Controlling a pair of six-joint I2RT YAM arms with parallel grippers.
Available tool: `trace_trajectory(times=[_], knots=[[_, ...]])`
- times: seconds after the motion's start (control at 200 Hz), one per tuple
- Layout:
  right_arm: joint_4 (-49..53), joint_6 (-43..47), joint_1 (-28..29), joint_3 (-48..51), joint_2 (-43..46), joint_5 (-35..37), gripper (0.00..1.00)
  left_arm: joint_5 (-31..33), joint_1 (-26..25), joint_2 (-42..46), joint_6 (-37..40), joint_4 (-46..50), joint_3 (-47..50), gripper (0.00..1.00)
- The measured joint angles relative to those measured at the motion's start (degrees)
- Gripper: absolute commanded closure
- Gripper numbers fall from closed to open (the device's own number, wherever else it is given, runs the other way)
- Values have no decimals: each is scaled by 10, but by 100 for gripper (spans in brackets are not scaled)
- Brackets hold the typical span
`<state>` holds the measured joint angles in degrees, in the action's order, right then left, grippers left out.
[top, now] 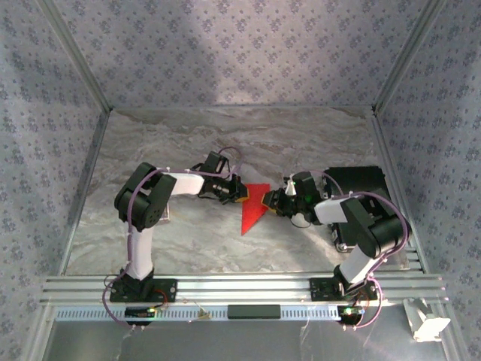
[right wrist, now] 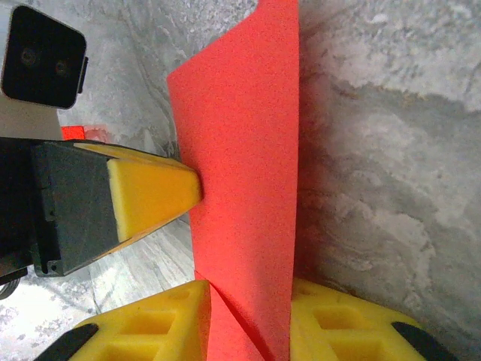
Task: Fold a paper plane with a square sheet of paper (pick it up from the middle)
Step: Fold the wing for the fifth time at the center of the table.
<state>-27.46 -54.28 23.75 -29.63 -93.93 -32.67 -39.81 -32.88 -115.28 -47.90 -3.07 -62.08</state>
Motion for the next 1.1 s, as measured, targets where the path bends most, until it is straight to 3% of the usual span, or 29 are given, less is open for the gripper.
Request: trace_trajectory(times=[0.79, 1.099], knots=[[25, 75, -38, -52, -42, -70, 72, 0, 0, 0, -2, -1, 1, 95], [25, 85, -40, -73, -70, -104, 77, 0, 0, 0, -2, 0, 1, 96]])
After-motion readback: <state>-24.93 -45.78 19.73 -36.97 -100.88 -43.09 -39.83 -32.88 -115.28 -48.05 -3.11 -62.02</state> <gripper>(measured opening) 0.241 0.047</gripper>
